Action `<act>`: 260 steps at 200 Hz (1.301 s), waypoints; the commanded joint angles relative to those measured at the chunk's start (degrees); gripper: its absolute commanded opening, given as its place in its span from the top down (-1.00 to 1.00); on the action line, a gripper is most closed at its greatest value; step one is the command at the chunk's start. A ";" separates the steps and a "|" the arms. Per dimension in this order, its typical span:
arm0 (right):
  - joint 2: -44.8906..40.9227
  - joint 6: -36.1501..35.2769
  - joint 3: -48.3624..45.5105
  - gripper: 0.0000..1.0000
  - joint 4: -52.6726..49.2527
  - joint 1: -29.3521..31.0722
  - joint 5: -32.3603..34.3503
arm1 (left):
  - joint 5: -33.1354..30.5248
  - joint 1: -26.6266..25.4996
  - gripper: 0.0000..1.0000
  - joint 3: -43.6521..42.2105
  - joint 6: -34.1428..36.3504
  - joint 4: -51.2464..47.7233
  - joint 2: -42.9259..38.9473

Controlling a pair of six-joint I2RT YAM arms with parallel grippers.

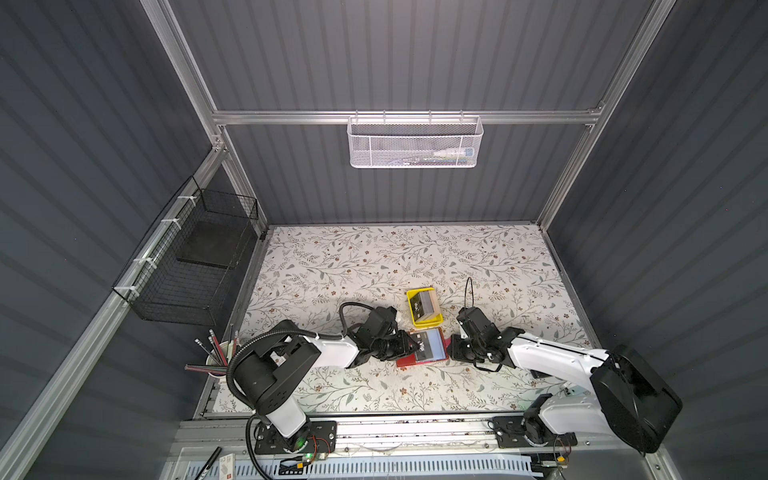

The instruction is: Put the credit cards into the card holder

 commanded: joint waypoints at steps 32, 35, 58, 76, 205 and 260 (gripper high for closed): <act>0.65 -0.35 0.46 0.61 0.45 -0.22 -0.68 | -1.45 -0.29 0.34 -1.04 1.32 -2.50 -0.13; 0.76 -0.34 0.34 0.61 0.64 -0.20 -0.76 | -1.31 -0.37 0.34 -1.06 1.24 -2.42 -0.06; 1.05 -0.21 -0.11 0.63 1.70 -0.18 -1.45 | -1.30 -0.30 0.34 -1.17 1.07 -2.07 0.05; 1.11 -0.24 -0.35 0.63 2.22 -0.21 -1.82 | -1.48 -0.30 0.34 -1.05 0.94 -2.31 0.03; 0.90 -0.69 -1.57 0.72 2.60 -0.18 -1.74 | 0.48 -0.32 0.28 0.57 -0.79 -0.40 2.98; 1.44 -0.78 -1.60 0.76 2.83 -0.23 -1.78 | 1.62 -0.32 0.28 1.71 -1.02 1.47 3.34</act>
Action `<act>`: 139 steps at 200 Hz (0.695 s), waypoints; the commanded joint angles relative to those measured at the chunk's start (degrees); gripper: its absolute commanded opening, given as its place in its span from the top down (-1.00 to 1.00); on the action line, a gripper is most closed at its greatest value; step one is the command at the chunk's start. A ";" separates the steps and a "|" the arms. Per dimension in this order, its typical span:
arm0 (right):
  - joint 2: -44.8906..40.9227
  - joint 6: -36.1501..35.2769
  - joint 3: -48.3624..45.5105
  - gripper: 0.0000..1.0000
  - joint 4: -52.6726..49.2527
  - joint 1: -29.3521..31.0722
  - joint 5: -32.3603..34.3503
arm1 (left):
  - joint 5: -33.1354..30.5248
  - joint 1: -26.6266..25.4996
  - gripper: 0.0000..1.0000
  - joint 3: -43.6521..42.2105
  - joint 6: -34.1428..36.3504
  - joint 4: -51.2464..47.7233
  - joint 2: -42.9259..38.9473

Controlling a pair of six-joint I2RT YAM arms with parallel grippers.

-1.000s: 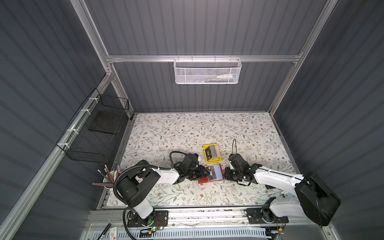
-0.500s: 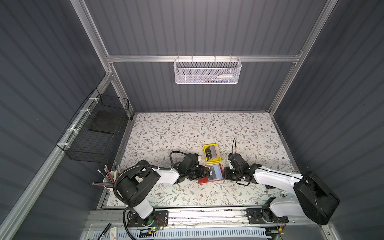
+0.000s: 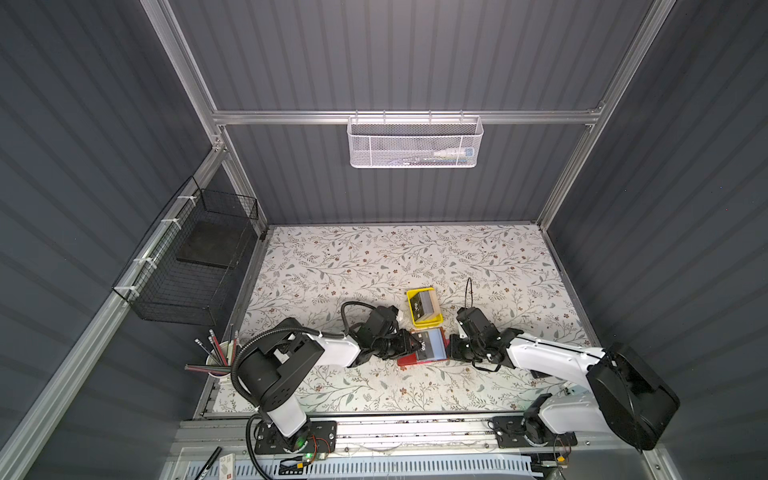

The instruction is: Put the credit cards into the card holder

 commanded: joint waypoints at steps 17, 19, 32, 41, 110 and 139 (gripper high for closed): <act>0.76 -0.74 -0.59 0.76 -0.43 -0.18 -0.34 | 0.73 -0.42 0.29 1.42 -0.17 -0.98 1.84; 0.77 -0.74 -0.60 0.76 -0.48 -0.16 -0.33 | 0.76 -0.43 0.29 1.49 -0.14 -0.94 1.87; 0.91 -0.76 -0.46 0.76 -0.66 -0.16 -0.29 | 0.83 -0.38 0.29 1.56 -0.09 -0.76 2.13; 0.86 -0.82 -0.35 0.77 -0.69 -0.16 -0.29 | 0.90 -0.43 0.30 1.66 -0.14 -0.47 2.32; 0.71 -0.87 -0.09 0.77 -1.39 -0.10 0.06 | 1.59 -0.72 0.31 2.94 -0.34 0.47 3.29; 0.94 -0.89 0.00 0.78 -1.26 -0.02 0.13 | 1.91 -1.10 0.32 3.26 -0.47 0.98 3.59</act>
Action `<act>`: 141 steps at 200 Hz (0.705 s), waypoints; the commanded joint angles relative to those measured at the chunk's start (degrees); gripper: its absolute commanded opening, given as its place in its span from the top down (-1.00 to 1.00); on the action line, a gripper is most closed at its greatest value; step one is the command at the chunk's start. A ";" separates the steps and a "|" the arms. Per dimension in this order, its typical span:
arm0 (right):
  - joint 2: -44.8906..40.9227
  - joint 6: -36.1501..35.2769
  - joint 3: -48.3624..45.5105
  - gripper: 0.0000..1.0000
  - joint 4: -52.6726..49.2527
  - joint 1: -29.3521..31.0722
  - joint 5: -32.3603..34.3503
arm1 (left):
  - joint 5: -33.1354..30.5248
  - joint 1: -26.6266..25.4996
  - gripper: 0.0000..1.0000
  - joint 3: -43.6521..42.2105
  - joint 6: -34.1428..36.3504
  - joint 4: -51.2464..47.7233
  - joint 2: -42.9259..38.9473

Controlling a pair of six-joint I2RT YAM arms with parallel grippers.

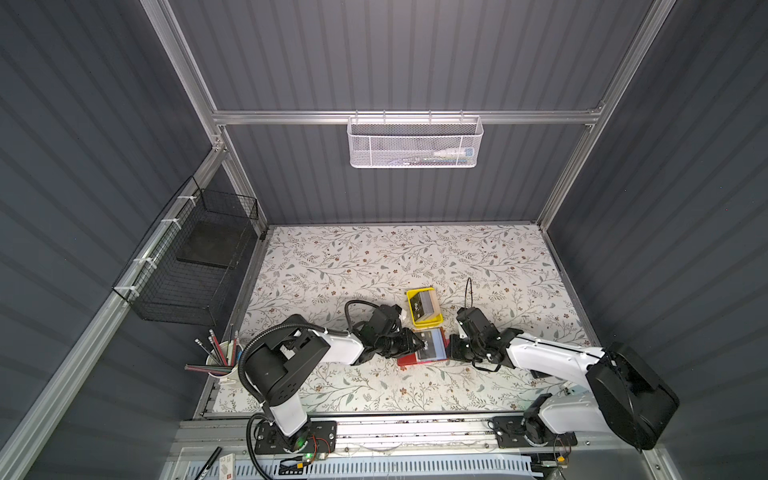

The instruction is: Put the credit cards into the card holder

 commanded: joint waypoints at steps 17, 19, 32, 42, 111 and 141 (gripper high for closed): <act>0.83 -0.74 -0.03 0.78 -1.19 -0.02 0.01 | 1.06 -0.71 0.32 1.75 -0.29 0.21 1.60; 0.77 -0.74 -0.07 0.78 -1.19 -0.06 0.01 | 1.01 -0.77 0.32 1.81 -0.28 0.22 1.63; 0.87 -0.74 0.08 0.78 -1.19 -0.02 0.00 | 0.99 -0.96 0.32 1.85 -0.31 0.57 2.08; 0.82 -0.74 -0.04 0.78 -1.19 -0.06 0.02 | 1.00 -1.17 0.32 1.94 -0.30 0.78 2.28; 0.58 -0.65 -0.23 0.78 -1.18 -0.04 0.01 | 0.82 -1.97 0.39 2.54 -0.31 1.21 2.59; 0.69 -0.59 -0.13 0.78 -1.19 -0.08 0.01 | 0.85 -2.17 0.41 2.93 -0.35 1.22 2.69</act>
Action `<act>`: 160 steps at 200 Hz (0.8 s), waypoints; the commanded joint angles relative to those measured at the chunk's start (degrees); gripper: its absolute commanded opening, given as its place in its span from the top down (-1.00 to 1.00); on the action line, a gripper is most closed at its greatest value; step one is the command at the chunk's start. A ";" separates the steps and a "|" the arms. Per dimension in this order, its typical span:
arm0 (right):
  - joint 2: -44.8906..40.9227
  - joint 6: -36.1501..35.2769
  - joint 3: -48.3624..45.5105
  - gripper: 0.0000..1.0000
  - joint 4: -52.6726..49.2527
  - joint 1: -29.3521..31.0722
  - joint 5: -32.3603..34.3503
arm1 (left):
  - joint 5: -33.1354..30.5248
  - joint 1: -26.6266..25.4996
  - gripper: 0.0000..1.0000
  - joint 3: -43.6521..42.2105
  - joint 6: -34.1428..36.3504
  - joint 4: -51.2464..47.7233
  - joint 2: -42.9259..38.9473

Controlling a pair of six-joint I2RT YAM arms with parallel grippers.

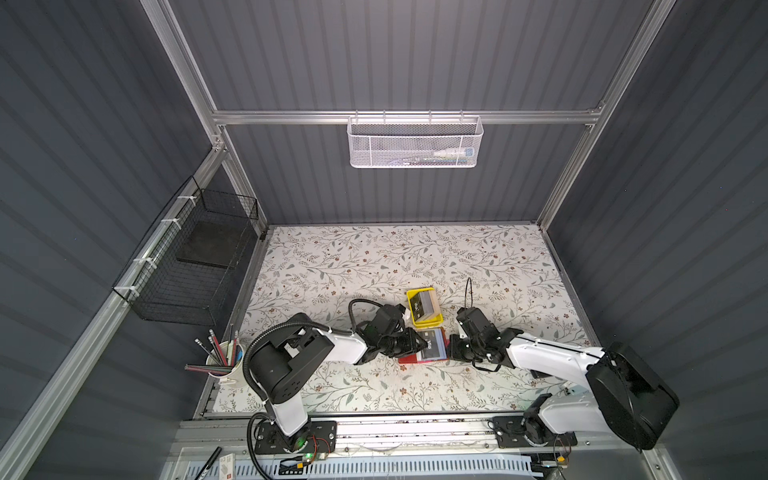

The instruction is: Put the credit cards into the card holder

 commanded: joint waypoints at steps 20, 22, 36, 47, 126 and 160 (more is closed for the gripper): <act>0.69 -0.43 -0.14 0.78 -1.13 0.03 -0.03 | 0.69 -1.46 0.41 1.75 -0.15 -0.25 1.52; 0.69 -0.44 -0.11 0.78 -1.14 0.00 -0.03 | 0.69 -1.50 0.41 1.78 -0.14 -0.22 1.59; 0.66 -0.45 -0.07 0.78 -1.15 0.00 -0.11 | 0.69 -1.58 0.42 1.93 -0.18 -0.36 2.16; 0.71 -0.43 -0.02 0.78 -1.22 0.07 -0.12 | 0.69 -1.85 0.44 2.22 -0.22 -0.36 2.32; 0.49 -0.47 0.01 0.79 -1.33 0.02 -0.03 | -0.71 -2.30 0.45 2.91 0.66 -2.68 2.05; 0.22 -0.39 -0.07 0.79 -1.32 0.04 -0.03 | -0.09 -2.45 0.46 2.74 -0.29 -1.01 2.39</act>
